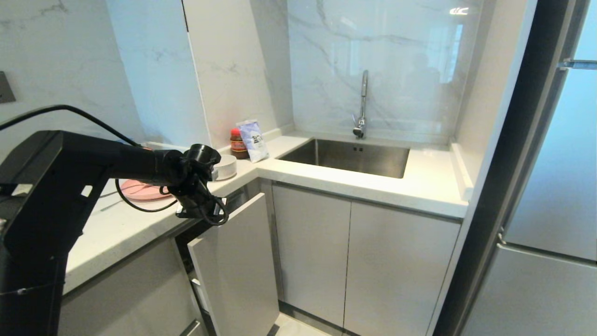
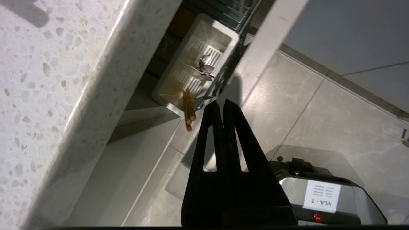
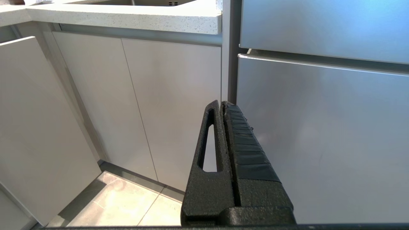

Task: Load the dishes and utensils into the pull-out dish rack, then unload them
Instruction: Open the cupboard

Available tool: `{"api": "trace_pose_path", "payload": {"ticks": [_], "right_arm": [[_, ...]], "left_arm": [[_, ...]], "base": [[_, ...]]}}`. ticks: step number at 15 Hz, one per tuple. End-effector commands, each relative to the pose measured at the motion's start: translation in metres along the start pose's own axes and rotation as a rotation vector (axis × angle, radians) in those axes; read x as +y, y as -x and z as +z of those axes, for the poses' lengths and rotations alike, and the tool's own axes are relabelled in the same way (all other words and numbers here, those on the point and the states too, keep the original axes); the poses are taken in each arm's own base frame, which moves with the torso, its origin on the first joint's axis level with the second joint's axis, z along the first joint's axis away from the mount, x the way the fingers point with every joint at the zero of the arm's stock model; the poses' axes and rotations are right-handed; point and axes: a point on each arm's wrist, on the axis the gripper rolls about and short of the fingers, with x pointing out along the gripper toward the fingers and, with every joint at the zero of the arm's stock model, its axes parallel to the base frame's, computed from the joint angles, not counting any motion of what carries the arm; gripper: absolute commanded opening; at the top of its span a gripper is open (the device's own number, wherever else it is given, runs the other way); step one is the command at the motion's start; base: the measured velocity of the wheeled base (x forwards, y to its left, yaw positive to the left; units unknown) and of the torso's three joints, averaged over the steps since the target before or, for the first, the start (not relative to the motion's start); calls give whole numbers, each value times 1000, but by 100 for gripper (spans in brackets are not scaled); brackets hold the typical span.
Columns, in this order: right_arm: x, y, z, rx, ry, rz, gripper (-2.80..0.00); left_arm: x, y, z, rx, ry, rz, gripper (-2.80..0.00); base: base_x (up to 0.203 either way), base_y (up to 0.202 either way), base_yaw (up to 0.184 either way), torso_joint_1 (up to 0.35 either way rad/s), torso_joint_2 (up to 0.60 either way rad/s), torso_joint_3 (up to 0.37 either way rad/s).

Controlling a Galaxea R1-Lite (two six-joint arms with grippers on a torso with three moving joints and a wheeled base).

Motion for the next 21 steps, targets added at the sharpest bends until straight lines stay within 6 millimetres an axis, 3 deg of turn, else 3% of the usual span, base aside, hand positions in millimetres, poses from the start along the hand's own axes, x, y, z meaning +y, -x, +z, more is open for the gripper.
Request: {"api": "trace_pose_path", "payload": {"ticks": [1, 13, 21], "right_arm": [[0, 0, 0, -1, 0, 0, -280], [0, 0, 0, -3, 1, 0, -280], [0, 0, 0, -2, 0, 0, -280]], "left_arm": [[-2, -9, 0, 10, -1, 23, -280], [-7, -31, -3, 40, 22, 41, -280], [-24, -27, -5, 41, 20, 22, -280]], "base": [[0, 0, 0, 0, 0, 0], [0, 0, 0, 0, 0, 0], [0, 0, 0, 0, 0, 0]]}}
